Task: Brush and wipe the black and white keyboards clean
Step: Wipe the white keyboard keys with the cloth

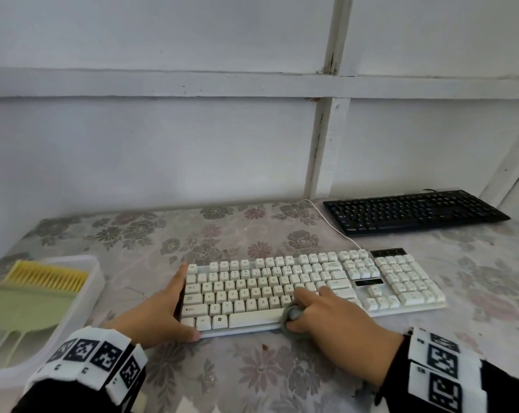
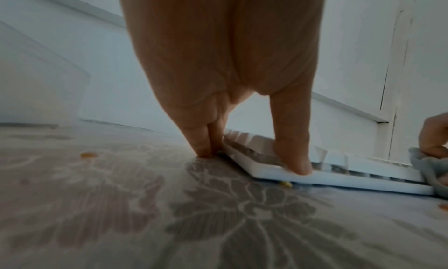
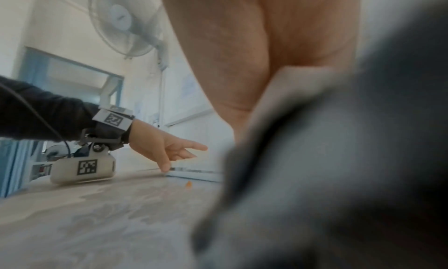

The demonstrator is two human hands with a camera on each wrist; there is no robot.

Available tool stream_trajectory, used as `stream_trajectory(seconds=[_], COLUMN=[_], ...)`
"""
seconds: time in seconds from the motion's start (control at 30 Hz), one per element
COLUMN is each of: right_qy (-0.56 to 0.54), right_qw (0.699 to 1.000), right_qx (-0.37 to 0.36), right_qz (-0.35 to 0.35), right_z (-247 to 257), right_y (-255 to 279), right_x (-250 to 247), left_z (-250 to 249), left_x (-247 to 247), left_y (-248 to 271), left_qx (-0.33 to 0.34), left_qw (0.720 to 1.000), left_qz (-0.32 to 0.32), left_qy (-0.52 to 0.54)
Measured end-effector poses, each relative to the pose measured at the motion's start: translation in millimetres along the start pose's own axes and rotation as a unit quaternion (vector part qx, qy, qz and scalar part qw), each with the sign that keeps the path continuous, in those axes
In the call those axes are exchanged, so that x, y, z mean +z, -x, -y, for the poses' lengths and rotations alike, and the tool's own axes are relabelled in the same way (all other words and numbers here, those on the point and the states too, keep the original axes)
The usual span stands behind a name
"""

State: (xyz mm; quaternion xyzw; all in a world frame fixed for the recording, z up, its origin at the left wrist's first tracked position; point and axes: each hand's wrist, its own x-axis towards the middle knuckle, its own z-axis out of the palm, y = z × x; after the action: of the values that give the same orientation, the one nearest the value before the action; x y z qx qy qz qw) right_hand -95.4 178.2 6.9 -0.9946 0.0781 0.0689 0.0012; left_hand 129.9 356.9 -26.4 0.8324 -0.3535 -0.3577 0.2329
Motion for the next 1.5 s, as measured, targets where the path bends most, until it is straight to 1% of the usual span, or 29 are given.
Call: stream_trajectory(seconds=[0.07,0.23,0.37,0.57,0.8,1.0,1.13,1.2,1.33,1.43,1.5], right_qy=[-0.008,-0.003,-0.014,-0.048,-0.066,-0.057,-0.079,-0.069,-0.036,-0.045,-0.078], right_qw=[1.0,0.998,0.996,0.986,0.979,0.967,0.956,0.953,0.937,0.939,0.95], right_qx=[0.027,0.061,0.09,0.156,0.191,0.25,0.282,0.296,0.348,0.34,0.302], right_qz=[0.008,0.008,-0.007,-0.026,-0.025,-0.011,-0.013,-0.006,0.001,-0.02,-0.023], right_z=[-11.2,-32.4,-48.3,-78.4,-100.6,-128.3,-141.2,-150.5,-165.7,-156.5,-132.9], right_y=[9.5,23.5,38.0,61.7,80.9,98.6,104.5,109.2,123.7,123.6,111.5], right_x=[1.9,11.5,14.6,22.3,24.8,23.1,22.7,23.8,22.8,12.3,-1.7], left_z=[3.1,2.0,1.4,5.3,4.8,6.3,8.6,8.9,9.2,8.2,8.1], left_x=[-1.1,-1.9,-2.0,-2.1,-1.7,-2.0,-2.2,-2.3,-2.6,-2.3,-2.1], left_y=[-0.5,-0.1,1.6,0.6,0.6,-1.7,-2.0,-2.2,-2.4,-2.8,-3.0], left_qx=[0.005,0.004,0.005,0.017,0.016,0.016,0.023,0.024,0.026,0.026,0.025], left_qw=[1.0,1.0,1.0,1.0,0.999,0.999,0.999,0.999,0.998,0.998,0.998], left_qz=[0.005,0.004,0.009,0.008,0.014,0.017,0.015,0.017,0.02,0.021,0.022], left_qy=[0.007,0.005,0.005,0.017,0.026,0.034,0.044,0.044,0.047,0.048,0.053])
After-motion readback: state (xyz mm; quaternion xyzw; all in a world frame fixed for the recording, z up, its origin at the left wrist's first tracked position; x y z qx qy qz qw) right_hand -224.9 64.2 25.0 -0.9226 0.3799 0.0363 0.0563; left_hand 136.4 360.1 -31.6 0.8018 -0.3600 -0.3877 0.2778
